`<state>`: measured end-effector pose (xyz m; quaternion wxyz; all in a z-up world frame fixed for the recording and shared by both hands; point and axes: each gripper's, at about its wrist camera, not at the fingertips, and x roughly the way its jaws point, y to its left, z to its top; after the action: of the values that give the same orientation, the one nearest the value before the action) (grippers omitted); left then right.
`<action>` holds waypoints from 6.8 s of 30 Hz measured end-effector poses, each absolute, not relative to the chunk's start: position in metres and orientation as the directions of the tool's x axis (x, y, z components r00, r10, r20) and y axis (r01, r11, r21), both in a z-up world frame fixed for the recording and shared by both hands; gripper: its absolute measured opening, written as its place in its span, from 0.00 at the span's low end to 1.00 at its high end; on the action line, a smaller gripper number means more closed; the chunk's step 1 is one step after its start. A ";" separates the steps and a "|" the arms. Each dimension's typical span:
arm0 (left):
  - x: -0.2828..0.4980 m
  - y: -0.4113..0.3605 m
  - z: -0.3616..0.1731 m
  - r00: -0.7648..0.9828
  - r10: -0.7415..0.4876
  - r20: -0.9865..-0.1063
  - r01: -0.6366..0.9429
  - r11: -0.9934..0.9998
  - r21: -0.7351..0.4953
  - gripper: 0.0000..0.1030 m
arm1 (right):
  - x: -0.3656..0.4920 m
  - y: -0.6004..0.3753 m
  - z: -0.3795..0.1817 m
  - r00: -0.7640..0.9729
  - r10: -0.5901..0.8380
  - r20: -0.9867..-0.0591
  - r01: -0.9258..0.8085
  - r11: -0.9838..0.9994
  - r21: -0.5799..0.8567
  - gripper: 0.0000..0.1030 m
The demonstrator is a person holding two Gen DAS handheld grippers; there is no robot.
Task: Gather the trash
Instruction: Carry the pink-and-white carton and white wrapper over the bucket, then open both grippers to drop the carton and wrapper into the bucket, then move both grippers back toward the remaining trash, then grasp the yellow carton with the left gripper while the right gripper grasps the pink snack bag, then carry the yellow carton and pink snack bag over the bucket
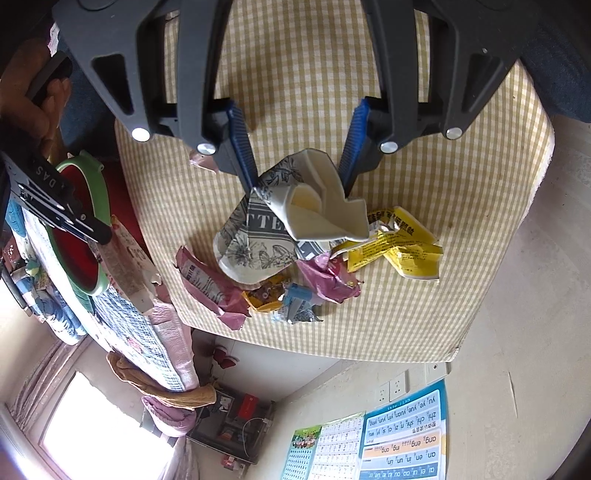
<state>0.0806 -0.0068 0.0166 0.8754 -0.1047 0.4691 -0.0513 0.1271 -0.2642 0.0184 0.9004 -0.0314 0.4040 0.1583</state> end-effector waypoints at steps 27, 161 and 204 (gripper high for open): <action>0.135 -0.179 0.040 0.491 -0.421 -0.763 0.326 0.901 -0.288 0.42 | 0.122 -0.411 0.028 0.691 0.074 -0.719 -0.018 0.996 0.085 0.25; 0.161 0.085 -0.048 0.495 -0.280 -0.823 -0.206 0.882 -0.424 0.45 | 0.246 -0.193 -0.063 0.569 0.115 -0.815 -0.394 0.907 -0.147 0.45; 0.098 0.050 0.045 0.620 -0.237 -0.748 -0.095 0.924 -0.371 0.18 | 0.152 -0.239 0.031 0.655 0.230 -0.719 -0.317 0.948 0.015 0.46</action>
<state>0.0984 0.0501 0.0451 0.8796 -0.1912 0.4338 -0.0405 0.1516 -0.2387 0.0312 0.9080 -0.0559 0.3869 0.1505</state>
